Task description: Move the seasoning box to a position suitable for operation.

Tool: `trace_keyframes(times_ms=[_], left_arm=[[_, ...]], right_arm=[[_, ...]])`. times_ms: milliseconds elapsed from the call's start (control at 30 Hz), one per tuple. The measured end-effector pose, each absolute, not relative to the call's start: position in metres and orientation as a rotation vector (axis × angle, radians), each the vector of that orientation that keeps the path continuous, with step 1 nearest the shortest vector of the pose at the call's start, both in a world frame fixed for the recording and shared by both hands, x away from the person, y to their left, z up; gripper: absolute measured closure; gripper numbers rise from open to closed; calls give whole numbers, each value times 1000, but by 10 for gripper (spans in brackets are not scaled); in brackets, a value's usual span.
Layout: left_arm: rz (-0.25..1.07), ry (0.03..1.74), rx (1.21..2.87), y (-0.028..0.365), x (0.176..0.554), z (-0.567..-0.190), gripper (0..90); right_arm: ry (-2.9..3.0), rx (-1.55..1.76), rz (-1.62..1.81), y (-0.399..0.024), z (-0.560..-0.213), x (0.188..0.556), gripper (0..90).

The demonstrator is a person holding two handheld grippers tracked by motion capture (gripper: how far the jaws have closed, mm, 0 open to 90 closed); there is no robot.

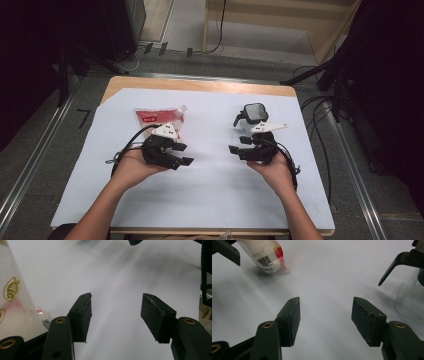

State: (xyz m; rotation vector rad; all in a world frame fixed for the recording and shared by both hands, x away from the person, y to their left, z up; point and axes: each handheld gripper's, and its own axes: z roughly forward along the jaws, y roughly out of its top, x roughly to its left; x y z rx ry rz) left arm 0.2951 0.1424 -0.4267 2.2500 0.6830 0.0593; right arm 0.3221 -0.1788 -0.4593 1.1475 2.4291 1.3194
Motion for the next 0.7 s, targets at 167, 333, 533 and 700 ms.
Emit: trace_keyframes(times_ms=[167, 333, 533, 700], left_arm=[[50, 678, 2258, 143, 293, -426, 411], [39, 674, 2275, 142, 292, -427, 404], [31, 665, 2262, 144, 291, -426, 401], [35, 659, 2263, 143, 290, -425, 401]], right_arm=[[2445, 1120, 1283, -178, -461, 320, 396], [2437, 1138, 1262, -180, -462, 321, 408], [2423, 1147, 1250, -184, -462, 322, 415], [2391, 1134, 1252, -185, -462, 321, 423]])
